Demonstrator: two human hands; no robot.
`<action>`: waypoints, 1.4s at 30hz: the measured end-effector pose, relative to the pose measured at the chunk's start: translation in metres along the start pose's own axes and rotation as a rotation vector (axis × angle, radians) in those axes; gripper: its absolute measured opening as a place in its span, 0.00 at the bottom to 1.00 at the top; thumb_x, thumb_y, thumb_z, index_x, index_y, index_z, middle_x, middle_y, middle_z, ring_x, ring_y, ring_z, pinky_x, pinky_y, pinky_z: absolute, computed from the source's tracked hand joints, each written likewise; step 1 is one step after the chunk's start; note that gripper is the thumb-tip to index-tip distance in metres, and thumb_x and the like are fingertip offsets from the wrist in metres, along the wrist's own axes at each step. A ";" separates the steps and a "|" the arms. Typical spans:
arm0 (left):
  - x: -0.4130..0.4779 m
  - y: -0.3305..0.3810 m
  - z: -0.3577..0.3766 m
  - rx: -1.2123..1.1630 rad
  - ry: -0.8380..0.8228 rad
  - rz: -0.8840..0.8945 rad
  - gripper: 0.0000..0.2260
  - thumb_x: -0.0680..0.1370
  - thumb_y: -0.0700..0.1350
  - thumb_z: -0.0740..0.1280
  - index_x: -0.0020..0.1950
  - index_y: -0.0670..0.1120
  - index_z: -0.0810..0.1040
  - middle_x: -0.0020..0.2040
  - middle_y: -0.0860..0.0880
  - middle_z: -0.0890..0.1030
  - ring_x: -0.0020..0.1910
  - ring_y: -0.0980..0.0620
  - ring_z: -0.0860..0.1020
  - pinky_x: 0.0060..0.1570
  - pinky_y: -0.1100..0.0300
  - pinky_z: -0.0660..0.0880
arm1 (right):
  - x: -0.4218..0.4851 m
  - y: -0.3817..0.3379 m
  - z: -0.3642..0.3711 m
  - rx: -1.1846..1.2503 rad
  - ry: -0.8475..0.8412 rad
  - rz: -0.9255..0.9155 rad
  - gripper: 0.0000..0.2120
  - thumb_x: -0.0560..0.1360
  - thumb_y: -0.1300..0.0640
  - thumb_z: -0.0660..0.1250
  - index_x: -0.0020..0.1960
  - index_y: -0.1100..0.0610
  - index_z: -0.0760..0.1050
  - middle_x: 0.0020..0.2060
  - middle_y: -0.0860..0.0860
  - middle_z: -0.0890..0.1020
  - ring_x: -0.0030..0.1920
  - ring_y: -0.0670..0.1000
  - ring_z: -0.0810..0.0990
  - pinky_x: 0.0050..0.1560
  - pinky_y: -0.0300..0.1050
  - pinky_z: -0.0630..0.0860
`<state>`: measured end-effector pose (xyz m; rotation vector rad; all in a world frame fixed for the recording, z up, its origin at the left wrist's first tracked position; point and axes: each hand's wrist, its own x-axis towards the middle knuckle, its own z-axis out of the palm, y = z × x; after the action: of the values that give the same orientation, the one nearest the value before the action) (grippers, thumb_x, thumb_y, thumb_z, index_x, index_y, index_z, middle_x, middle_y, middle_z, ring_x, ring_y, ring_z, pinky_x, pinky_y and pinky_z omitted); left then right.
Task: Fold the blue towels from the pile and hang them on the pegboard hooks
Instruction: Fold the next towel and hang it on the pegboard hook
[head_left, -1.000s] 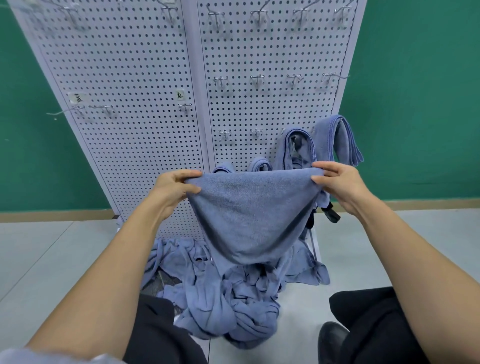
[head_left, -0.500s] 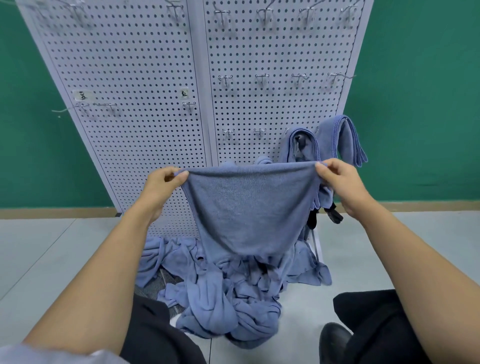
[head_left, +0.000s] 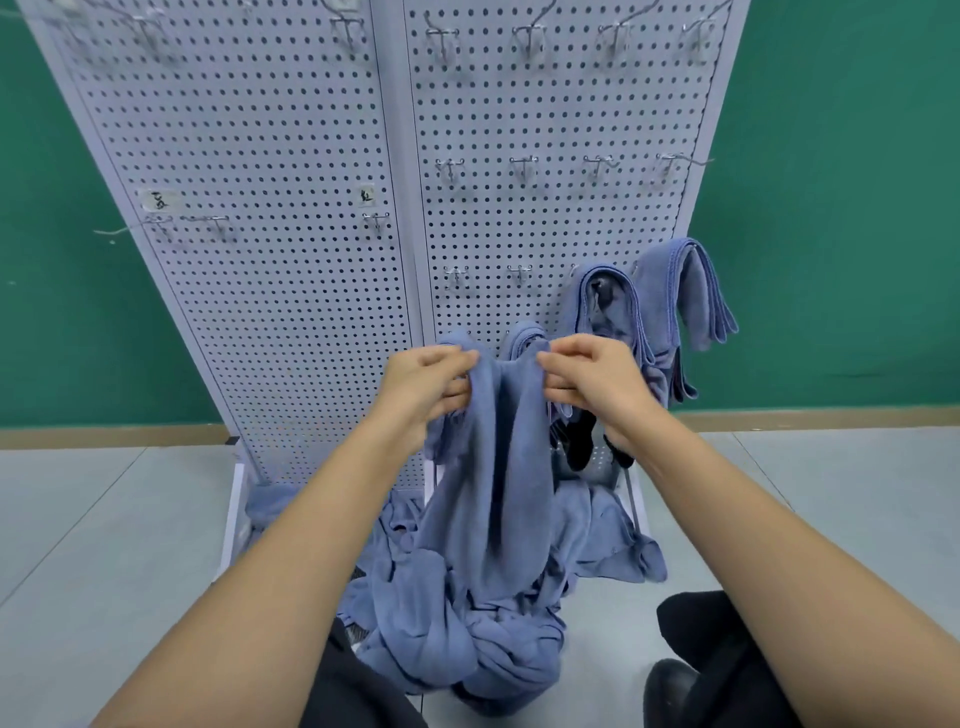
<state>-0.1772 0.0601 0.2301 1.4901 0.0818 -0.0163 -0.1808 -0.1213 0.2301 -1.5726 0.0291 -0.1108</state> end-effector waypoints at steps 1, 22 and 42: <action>-0.002 -0.001 0.007 0.046 -0.007 0.024 0.06 0.76 0.39 0.70 0.51 0.40 0.80 0.33 0.51 0.81 0.28 0.58 0.79 0.35 0.64 0.79 | -0.004 0.000 0.008 -0.019 -0.008 -0.026 0.04 0.75 0.65 0.69 0.43 0.58 0.76 0.33 0.52 0.77 0.28 0.42 0.77 0.34 0.36 0.78; -0.006 0.012 0.012 -0.092 -0.299 0.168 0.09 0.80 0.37 0.58 0.46 0.44 0.78 0.40 0.49 0.79 0.40 0.55 0.75 0.42 0.64 0.71 | 0.011 0.026 -0.038 -0.166 -0.154 0.098 0.37 0.69 0.61 0.76 0.72 0.53 0.62 0.63 0.49 0.70 0.59 0.48 0.74 0.55 0.41 0.73; -0.001 -0.002 0.010 0.084 -0.259 0.171 0.07 0.82 0.41 0.58 0.52 0.48 0.76 0.42 0.51 0.80 0.42 0.52 0.75 0.45 0.58 0.70 | -0.001 -0.006 -0.047 -0.376 -0.153 -0.242 0.18 0.70 0.60 0.75 0.58 0.55 0.76 0.45 0.50 0.81 0.46 0.43 0.78 0.45 0.27 0.72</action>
<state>-0.1775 0.0499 0.2285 1.5624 -0.2582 -0.0753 -0.1861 -0.1683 0.2358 -1.9519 -0.2753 -0.1823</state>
